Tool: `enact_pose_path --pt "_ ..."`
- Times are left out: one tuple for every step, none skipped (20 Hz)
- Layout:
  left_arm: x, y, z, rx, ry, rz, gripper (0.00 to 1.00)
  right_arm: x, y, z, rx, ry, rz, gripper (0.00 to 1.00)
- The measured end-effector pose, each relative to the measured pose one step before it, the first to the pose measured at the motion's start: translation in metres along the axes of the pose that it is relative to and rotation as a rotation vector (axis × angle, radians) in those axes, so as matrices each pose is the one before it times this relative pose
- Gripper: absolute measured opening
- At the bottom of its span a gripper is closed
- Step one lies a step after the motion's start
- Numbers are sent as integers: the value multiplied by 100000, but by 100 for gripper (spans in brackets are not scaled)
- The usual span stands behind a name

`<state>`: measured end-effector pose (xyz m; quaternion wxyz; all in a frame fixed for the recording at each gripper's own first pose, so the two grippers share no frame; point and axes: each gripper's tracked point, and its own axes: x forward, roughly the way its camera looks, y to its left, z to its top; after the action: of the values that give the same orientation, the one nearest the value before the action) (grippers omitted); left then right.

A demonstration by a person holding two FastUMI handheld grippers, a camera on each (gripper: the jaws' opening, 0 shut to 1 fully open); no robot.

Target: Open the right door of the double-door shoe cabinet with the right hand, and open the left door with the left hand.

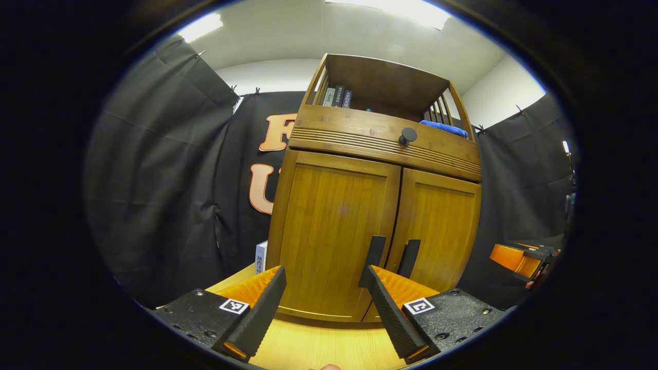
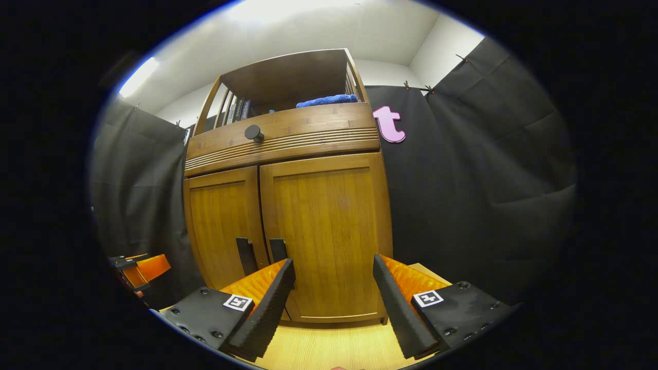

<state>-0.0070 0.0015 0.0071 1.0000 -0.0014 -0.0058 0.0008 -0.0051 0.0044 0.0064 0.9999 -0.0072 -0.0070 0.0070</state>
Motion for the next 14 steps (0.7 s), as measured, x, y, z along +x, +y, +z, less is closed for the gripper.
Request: enact_pose_path --pt "-56 124 -78 -132 -9 97 91 24 8 58 -55 -90 130 92" --pt "-76 -21 -68 -109 25 143 91 17 95 -79 -128 242 231 92" --pt "-18 57 5 -47 -2 131 91 68 110 -79 -260 516 268 92" --pt "26 78 88 -36 -80 104 91 108 103 3 -359 256 361 92" --pt "17 57 -72 -86 13 194 91 114 212 54 -395 -52 522 92" --pt "-6 52 71 -155 -1 106 91 128 295 133 -407 -388 656 92" --pt "-67 -2 -17 -66 -95 -5 91 268 451 128 -592 -493 994 92" --pt "39 33 74 72 -128 226 91 395 512 81 -499 -429 931 92" --pt "-23 125 -48 115 -7 233 91 524 591 127 -290 -677 1353 92" --pt "-20 50 -43 -33 44 142 91 602 777 174 3 -845 1865 98" --pt "-8 142 -38 -89 60 202 91 744 864 128 222 -765 2208 98" --pt "-85 23 -59 29 59 254 91 990 913 64 262 -710 2580 93" --pt "-46 168 -23 194 45 531 91 1062 1012 -87 163 -133 2234 92" --pt "-3 233 116 261 -101 741 91 1293 1236 -50 252 -631 2788 100"
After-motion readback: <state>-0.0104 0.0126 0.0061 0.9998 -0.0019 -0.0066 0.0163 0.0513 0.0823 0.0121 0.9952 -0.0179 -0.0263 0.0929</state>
